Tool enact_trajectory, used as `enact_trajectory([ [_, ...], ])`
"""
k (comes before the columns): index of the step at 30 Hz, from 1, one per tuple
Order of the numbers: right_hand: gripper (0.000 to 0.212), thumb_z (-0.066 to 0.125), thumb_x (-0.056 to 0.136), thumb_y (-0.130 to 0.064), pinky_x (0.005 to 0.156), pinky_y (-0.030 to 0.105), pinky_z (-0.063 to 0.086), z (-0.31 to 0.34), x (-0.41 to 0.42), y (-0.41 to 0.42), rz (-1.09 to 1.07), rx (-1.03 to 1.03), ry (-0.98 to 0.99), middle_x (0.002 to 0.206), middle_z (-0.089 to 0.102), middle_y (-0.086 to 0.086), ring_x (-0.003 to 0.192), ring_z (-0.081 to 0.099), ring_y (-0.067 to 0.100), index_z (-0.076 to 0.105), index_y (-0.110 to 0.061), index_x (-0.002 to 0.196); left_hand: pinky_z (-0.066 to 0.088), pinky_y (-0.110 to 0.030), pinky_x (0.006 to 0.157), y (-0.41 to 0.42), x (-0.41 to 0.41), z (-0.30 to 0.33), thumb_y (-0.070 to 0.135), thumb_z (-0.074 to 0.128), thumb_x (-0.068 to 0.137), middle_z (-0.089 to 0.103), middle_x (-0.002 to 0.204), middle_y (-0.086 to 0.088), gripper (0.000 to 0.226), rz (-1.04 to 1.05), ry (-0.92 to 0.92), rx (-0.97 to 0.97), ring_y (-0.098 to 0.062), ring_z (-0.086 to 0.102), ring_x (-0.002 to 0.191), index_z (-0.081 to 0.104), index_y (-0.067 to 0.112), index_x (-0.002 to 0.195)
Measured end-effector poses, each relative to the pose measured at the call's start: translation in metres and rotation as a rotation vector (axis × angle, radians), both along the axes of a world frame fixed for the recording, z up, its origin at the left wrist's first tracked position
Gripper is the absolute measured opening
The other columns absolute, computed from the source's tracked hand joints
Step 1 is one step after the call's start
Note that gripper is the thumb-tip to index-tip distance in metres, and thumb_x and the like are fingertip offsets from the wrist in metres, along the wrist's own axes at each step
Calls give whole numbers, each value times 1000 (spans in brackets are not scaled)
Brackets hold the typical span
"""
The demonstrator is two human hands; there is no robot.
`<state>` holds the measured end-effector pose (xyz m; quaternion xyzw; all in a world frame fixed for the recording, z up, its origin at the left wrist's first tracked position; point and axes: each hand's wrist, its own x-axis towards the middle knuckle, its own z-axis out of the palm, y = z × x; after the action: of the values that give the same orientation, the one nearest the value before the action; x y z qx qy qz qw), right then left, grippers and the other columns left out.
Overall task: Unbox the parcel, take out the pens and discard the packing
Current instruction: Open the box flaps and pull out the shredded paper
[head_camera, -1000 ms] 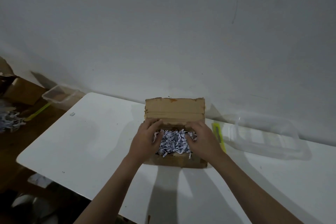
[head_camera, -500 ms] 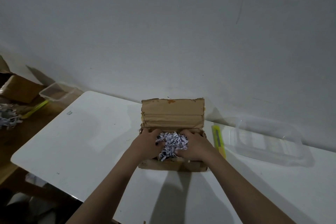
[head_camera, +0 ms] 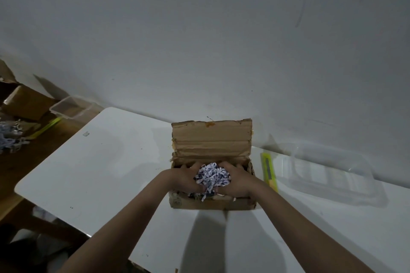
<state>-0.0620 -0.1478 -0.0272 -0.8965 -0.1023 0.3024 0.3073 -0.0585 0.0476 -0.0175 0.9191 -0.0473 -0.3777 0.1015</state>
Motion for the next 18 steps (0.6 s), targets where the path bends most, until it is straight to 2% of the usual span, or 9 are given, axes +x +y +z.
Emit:
enact_trajectory([
  [3, 75, 73, 76, -40, 108, 42, 36, 1, 0, -1, -2, 78, 21, 141, 44, 4, 132, 35, 25, 33, -31, 140, 26, -42, 110, 1, -6, -1, 57, 60, 81, 12, 155, -14, 93, 41, -3, -88, -35, 20, 140, -3, 38, 146],
  [7, 69, 77, 76, -24, 101, 34, 44, 4, 0, -2, -34, 200, 82, 131, 55, -1, 117, 52, 17, 42, -23, 134, 28, -42, 112, 9, -8, -3, 47, 70, 77, 25, 151, -6, 92, 89, -6, -223, -29, 27, 137, 9, 36, 145],
  [9, 67, 76, 77, -16, 91, 26, 44, 6, -1, -2, -35, 252, 132, 126, 56, -4, 111, 53, 13, 42, -21, 134, 35, -40, 109, 11, -9, -6, 38, 76, 72, 37, 144, 0, 90, 223, 65, -421, -23, 36, 132, 20, 33, 142],
  [11, 68, 75, 78, -11, 86, 20, 41, 5, -2, -2, -25, 296, 169, 123, 55, -5, 108, 52, 10, 41, -19, 136, 40, -35, 106, 11, -15, -9, 20, 79, 70, 45, 136, 3, 88, 385, 130, -627, -18, 42, 127, 27, 28, 141],
  [13, 67, 75, 77, -8, 81, 14, 42, 4, -1, -3, -23, 320, 174, 117, 55, -8, 106, 52, 8, 42, -19, 135, 41, -36, 106, 11, -18, -14, 19, 80, 63, 47, 135, 3, 93, 420, 96, -686, -17, 45, 124, 29, 27, 141],
  [15, 66, 75, 77, -6, 76, 10, 44, 4, -1, -5, -34, 340, 196, 113, 56, -11, 103, 54, 7, 44, -21, 133, 44, -34, 103, 12, -19, -17, 19, 79, 60, 51, 132, 2, 89, 418, 62, -740, -16, 49, 121, 35, 25, 137],
  [16, 65, 76, 76, -6, 79, 11, 46, 3, -1, -6, -41, 347, 205, 113, 58, -11, 102, 55, 6, 45, -21, 132, 46, -31, 100, 12, -20, -18, 15, 79, 62, 53, 130, 1, 83, 418, 54, -763, -16, 51, 120, 38, 23, 134],
  [18, 69, 78, 74, -10, 91, 22, 49, 0, -2, -5, -51, 344, 187, 122, 60, -7, 107, 57, 8, 45, -21, 133, 48, -23, 93, 13, -20, -18, 3, 77, 69, 55, 127, -1, 71, 400, 35, -785, -14, 52, 117, 42, 19, 129],
])
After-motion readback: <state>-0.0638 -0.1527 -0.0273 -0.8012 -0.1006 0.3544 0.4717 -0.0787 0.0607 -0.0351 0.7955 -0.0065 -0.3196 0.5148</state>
